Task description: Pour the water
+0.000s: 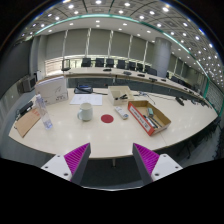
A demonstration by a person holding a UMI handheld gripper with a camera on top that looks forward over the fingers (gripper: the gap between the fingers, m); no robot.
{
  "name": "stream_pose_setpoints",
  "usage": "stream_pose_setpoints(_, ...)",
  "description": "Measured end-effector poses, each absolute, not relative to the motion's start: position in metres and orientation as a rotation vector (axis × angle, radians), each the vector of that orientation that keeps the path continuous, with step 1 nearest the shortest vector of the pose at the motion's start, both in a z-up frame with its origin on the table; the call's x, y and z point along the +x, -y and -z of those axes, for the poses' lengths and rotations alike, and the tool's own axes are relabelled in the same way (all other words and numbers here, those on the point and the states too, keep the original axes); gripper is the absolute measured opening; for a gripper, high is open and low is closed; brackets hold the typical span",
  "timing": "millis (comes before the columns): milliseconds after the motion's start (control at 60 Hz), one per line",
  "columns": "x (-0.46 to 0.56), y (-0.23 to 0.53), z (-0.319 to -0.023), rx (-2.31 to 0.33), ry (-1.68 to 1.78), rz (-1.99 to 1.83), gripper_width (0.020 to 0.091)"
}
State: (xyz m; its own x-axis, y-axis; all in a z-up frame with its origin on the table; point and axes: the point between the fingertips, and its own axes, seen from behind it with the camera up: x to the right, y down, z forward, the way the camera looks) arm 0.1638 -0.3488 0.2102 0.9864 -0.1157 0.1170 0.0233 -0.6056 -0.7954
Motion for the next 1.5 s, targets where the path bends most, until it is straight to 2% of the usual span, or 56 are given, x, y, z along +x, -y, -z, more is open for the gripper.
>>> stream_pose_setpoints(167,0.139,0.349,-0.216,-2.209,-0.039,0.159,0.0861)
stream_pose_setpoints(383,0.052,0.320,-0.204,-2.186,0.043,0.069,0.0861)
stream_pose_setpoints(767,-0.158,0.230,-0.145,-2.129,0.159,-0.110,0.0861)
stream_pose_setpoints(1050,-0.216,0.108,-0.099,-2.001,0.135,-0.065,0.0859)
stream_pose_setpoints(1100,-0.218,0.088,-0.091,-1.992,0.128,-0.049,0.0838)
stream_pose_setpoints(1150,-0.221,0.076,-0.088,-1.980,0.098,-0.044,0.0787)
stream_pose_setpoints(1233,-0.224,0.059,-0.079,-1.973,0.061,-0.046,0.0640)
stream_pose_setpoints(1283,-0.224,0.051,-0.077,-1.958,0.051,-0.041,0.0514)
stream_pose_setpoints(1350,-0.224,0.049,-0.078,-1.945,0.053,-0.033,0.0493)
stream_pose_setpoints(1500,-0.227,0.049,-0.082,-1.955,0.028,-0.071,0.0373)
